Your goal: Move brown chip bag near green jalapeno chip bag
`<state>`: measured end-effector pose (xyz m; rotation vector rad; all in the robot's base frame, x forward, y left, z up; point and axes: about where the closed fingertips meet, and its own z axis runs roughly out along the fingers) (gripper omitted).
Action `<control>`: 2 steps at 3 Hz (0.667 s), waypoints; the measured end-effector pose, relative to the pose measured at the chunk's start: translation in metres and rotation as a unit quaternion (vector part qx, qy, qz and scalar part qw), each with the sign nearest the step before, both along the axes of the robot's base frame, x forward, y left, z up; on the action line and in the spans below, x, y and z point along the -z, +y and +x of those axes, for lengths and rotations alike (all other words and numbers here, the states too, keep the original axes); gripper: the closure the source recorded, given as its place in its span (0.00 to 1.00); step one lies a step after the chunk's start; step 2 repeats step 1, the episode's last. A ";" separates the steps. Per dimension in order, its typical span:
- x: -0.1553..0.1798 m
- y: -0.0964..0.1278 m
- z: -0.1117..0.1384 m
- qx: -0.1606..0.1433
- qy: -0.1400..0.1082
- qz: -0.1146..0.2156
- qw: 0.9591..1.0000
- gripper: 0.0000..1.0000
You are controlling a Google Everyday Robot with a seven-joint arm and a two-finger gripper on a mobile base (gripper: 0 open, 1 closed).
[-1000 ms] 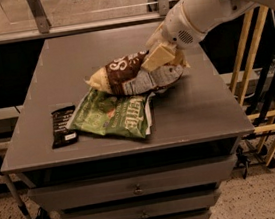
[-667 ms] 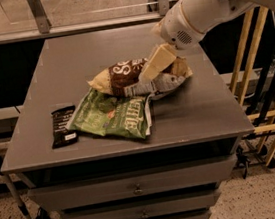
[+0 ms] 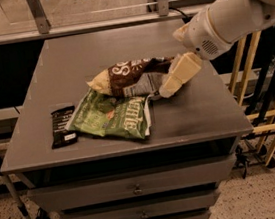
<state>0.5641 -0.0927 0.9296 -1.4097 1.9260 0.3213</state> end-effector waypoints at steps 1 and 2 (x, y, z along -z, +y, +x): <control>0.008 -0.027 -0.033 0.005 0.006 -0.006 1.000 0.00; 0.008 -0.027 -0.033 0.005 0.006 -0.006 1.000 0.00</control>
Offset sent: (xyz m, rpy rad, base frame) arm 0.0000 0.0000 0.0000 0.0000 0.0000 0.0000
